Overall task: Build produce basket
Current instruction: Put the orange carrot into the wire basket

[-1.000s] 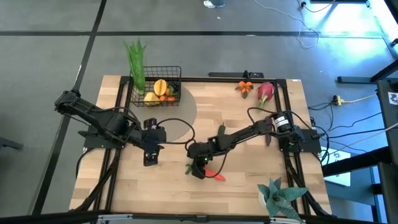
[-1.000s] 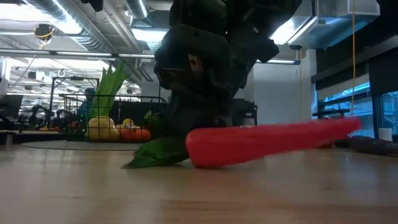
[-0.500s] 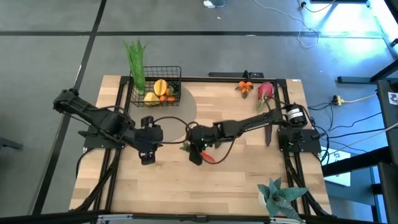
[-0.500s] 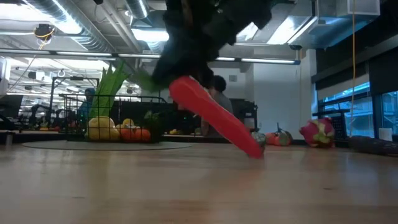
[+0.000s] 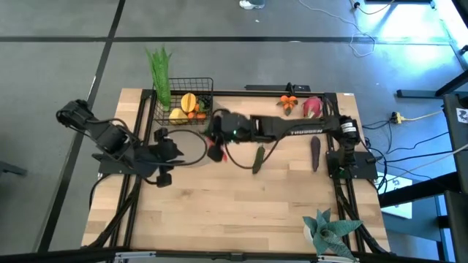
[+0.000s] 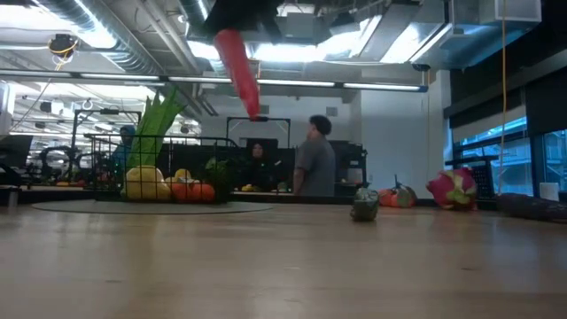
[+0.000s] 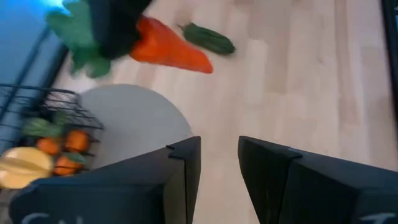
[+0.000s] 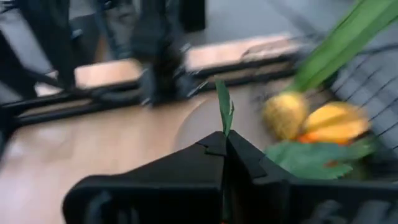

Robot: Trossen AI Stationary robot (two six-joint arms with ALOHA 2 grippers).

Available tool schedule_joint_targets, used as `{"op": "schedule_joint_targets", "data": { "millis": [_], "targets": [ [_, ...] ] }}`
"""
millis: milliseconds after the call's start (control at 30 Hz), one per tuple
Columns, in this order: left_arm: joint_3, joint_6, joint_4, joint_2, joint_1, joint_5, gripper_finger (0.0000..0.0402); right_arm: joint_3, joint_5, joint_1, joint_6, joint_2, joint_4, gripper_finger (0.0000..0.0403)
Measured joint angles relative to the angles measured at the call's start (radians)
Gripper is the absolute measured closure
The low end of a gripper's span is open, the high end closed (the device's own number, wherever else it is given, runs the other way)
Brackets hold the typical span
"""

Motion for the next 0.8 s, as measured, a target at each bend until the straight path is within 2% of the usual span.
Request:
{"op": "schedule_joint_targets", "data": {
  "millis": [200,433,700,800],
  "targets": [
    [0.000,0.038,-0.010,-0.037,-0.011,-0.124,0.0307,0.072,0.104,-0.065,-0.112,0.000,0.013,0.0403],
    [0.000,0.042,-0.013,-0.065,-0.011,-0.242,0.0307,0.075,0.102,-0.173,-0.248,0.000,0.193,0.0403],
    [0.000,0.034,-0.013,-0.069,0.015,-0.353,0.0307,0.076,-0.058,-0.302,-0.255,0.027,0.358,0.0403],
    [0.000,0.028,-0.013,-0.069,0.039,-0.433,0.0307,0.076,-0.117,-0.329,-0.240,0.068,0.402,0.0403]
  ]
}}
